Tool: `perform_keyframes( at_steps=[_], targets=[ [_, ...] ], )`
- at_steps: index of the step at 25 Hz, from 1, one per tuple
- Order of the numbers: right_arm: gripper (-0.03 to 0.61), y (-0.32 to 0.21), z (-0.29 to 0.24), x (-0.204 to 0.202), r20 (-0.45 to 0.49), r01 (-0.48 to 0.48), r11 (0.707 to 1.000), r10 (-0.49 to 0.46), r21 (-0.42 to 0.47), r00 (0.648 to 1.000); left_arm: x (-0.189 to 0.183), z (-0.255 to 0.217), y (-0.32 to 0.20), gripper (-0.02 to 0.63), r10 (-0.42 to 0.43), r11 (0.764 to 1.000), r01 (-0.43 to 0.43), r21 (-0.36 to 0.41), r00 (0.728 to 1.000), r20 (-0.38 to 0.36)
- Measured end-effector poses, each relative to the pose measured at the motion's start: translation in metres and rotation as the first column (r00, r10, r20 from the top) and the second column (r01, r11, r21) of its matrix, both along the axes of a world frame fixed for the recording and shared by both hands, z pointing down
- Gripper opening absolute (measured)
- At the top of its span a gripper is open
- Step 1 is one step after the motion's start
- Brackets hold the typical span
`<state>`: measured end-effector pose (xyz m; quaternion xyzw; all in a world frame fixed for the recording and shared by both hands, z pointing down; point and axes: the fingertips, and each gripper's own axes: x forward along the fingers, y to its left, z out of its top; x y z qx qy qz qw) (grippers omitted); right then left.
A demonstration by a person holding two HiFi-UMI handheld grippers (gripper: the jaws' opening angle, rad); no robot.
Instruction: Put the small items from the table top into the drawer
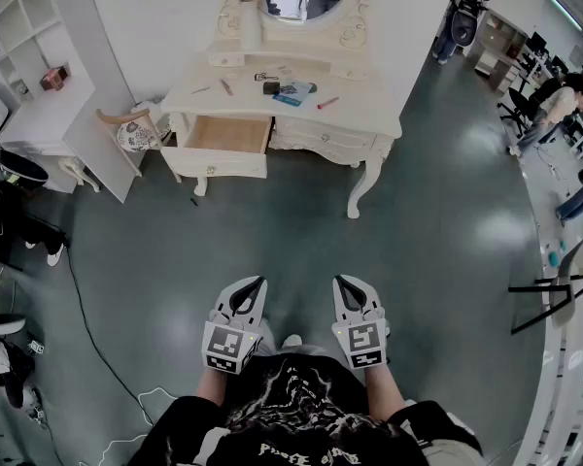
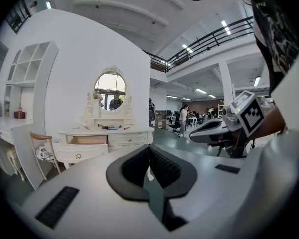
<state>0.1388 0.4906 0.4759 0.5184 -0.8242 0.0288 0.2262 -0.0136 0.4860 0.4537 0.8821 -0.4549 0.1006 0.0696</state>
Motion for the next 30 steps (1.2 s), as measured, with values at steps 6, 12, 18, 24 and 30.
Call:
perform_keyframes(
  at_steps=[6,12,18,24,30],
  targets=[
    [0.009,-0.008,0.000,0.002,-0.016,-0.019,1.000,0.019,0.015,1.000,-0.003,0.011,-0.004,0.015,0.015,1.000,-0.015,-0.007,1.000,0.003],
    [0.009,-0.021,0.000,0.004,-0.010,-0.028,0.999,0.029,0.019,1.000,-0.005,0.012,-0.020,0.015,0.006,1.000,-0.006,-0.010,1.000,-0.008],
    [0.009,-0.051,-0.003,0.007,0.003,-0.054,0.998,0.054,0.026,0.999,-0.009,0.015,-0.054,0.015,0.006,1.000,-0.006,-0.018,1.000,-0.016],
    [0.009,-0.093,0.002,0.007,0.013,-0.068,0.998,0.068,0.019,0.998,-0.012,0.020,-0.102,0.015,0.021,0.999,-0.022,-0.029,1.000,-0.013],
    [0.011,-0.150,-0.002,0.003,0.012,-0.064,0.998,0.064,0.018,0.998,-0.019,0.016,-0.165,0.015,0.019,1.000,-0.019,-0.023,1.000,-0.025]
  ],
)
